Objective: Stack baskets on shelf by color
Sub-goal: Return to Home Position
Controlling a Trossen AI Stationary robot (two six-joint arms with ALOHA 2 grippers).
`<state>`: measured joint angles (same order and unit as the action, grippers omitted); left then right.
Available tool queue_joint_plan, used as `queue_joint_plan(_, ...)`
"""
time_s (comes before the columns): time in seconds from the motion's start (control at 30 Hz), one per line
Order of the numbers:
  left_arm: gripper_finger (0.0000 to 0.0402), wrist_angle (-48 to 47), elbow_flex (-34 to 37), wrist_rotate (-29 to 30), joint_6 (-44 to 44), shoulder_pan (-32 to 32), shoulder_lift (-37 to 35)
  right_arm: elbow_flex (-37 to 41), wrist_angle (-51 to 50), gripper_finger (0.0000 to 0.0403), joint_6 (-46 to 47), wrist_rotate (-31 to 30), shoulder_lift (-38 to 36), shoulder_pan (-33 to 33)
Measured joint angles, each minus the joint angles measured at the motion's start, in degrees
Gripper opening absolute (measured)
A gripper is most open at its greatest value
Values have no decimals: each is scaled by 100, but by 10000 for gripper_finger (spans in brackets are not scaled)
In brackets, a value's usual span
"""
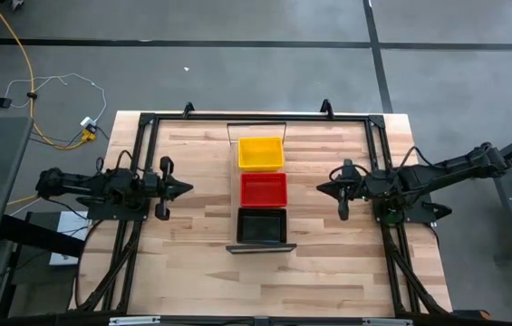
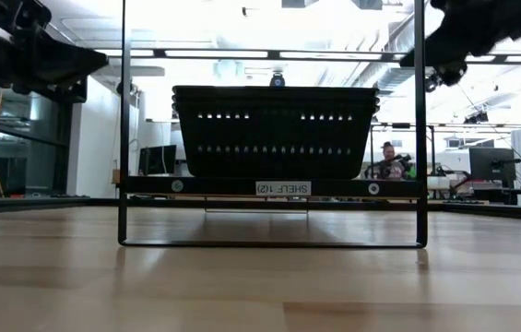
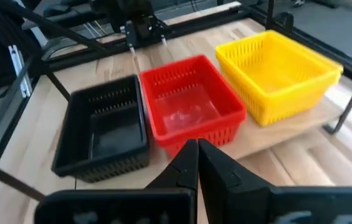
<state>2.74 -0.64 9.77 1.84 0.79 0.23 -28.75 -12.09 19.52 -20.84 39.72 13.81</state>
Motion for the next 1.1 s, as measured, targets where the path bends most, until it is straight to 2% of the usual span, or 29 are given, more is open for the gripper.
queue_joint_plan(0.2, 0, -44, 0, 23, -11, -163, 36, 808, 321, 0, -28, 180, -1004, -178)
queue_joint_plan(0.33, 0, -38, 0, 27, -11, -164, 39, 1187, 642, 0, -361, 697, -1800, -766)
queue_joint_plan(0.5, 1, -39, 0, 27, -11, -164, 39, 1659, 706, 0, -605, 1635, -2456, -1599)
queue_joint_plan(0.63, 1, -39, 0, 27, -11, -164, 39, 2111, 826, 0, -671, 1872, -2816, -2015)
queue_joint_plan(0.87, 2, -39, 0, 25, -13, -164, 39, 2767, 1232, 0, -964, 2035, -3478, -1989)
queue_joint_plan(1.1, 3, -39, 0, 25, -13, -164, 39, 2817, 1326, 0, -1551, 1983, -3915, -1629)
